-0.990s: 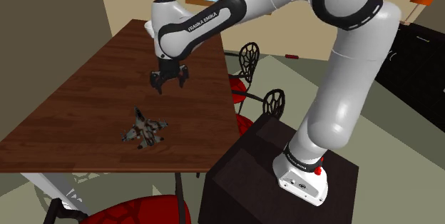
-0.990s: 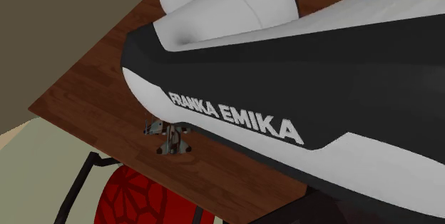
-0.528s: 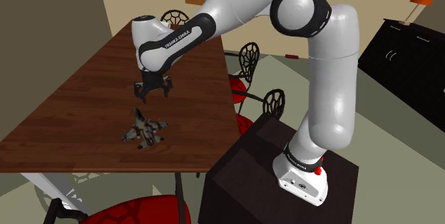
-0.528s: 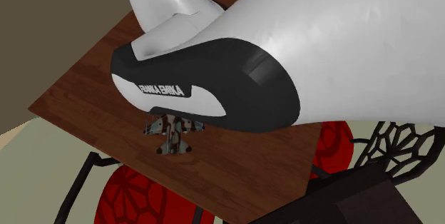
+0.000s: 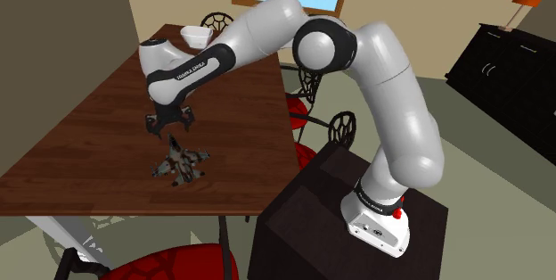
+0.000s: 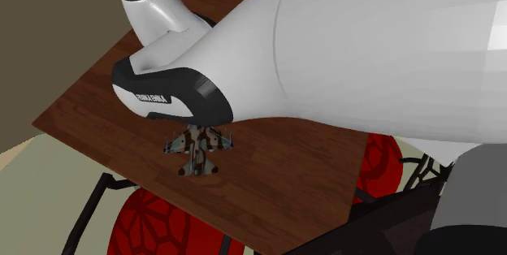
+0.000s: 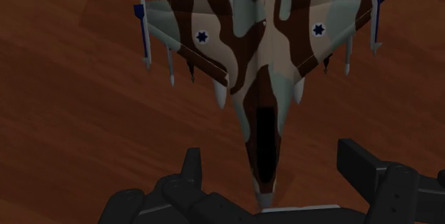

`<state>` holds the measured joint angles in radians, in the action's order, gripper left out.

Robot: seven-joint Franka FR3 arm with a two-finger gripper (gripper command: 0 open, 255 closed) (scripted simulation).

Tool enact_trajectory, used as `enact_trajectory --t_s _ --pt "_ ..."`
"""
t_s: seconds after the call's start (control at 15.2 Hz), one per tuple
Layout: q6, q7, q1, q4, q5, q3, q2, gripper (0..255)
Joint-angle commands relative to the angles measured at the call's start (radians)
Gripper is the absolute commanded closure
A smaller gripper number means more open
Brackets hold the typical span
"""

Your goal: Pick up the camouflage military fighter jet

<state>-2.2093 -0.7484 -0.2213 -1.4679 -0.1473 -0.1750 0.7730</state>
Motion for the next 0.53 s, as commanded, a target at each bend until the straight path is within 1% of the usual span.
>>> enact_trajectory --t_s 0.0,0.46 --pt "-0.003 -0.005 -0.008 0.038 -0.003 0.003 0.04 0" --pt "-0.053 -0.009 -0.013 0.047 -0.01 0.01 0.1 0"
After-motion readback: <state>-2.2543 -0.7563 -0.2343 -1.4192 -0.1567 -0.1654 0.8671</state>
